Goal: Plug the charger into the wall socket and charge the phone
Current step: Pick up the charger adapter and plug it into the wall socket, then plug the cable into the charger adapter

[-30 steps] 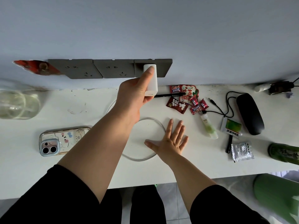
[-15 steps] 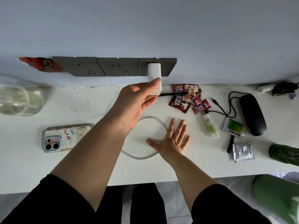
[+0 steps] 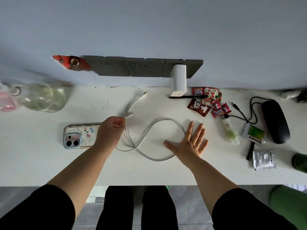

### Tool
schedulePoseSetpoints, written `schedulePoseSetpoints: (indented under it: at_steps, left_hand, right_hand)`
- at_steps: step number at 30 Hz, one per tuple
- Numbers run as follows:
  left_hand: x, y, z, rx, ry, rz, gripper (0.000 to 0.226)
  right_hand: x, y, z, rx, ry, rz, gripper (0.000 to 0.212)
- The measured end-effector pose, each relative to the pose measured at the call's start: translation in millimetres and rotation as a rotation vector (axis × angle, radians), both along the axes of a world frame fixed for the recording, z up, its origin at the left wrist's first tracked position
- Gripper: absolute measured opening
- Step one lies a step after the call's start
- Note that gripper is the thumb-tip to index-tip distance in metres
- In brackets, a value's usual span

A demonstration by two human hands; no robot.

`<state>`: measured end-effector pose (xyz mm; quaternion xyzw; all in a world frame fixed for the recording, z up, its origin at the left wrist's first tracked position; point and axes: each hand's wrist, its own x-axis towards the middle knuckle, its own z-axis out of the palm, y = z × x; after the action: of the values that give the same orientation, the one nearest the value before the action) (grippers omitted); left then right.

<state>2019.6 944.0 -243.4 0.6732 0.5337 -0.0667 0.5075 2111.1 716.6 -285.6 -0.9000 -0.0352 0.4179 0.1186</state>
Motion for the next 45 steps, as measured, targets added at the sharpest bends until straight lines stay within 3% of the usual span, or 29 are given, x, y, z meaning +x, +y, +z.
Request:
schedulePoseSetpoints:
  at_steps: [6, 12, 16, 22, 26, 31, 41, 45]
  left_hand:
    - [-1.3, 0.4, -25.2, 0.241, 0.048, -0.163, 0.04]
    - [10.8, 3.9, -27.2, 0.266, 0.1, -0.224, 0.016]
    - [12.3, 6.4, -25.4, 0.247, 0.075, -0.286, 0.013]
    - [34.7, 8.2, -26.5, 0.312, 0.099, -0.361, 0.05]
    - [73.4, 0.9, -29.2, 0.333, 0.016, -0.401, 0.044]
    - [93.2, -6.5, -38.1, 0.371, 0.076, -0.387, 0.024]
    - [87.4, -24.9, 3.4, -0.189, -0.229, -0.054, 0.002]
    - [78.6, -41.1, 30.0, -0.358, -0.282, -0.04, 0.017]
  right_hand:
    - [-1.1, 0.7, -2.7, -0.01, -0.023, -0.006, 0.13]
    - [-3.1, 0.1, -3.3, -0.017, -0.036, -0.004, 0.13]
    - [-3.3, 0.9, -4.0, -0.014, -0.044, -0.017, 0.13]
    - [-3.4, 0.7, -8.0, -0.032, -0.051, -0.013, 0.132]
    - [-3.5, -0.4, -9.5, -0.018, -0.052, -0.012, 0.133]
    - [-3.7, -1.8, -12.0, -0.011, -0.075, -0.012, 0.133]
    - [-1.9, -2.9, -9.0, -0.006, -0.062, 0.007, 0.131]
    - [1.0, -5.1, -1.4, 0.008, -0.031, 0.044, 0.126]
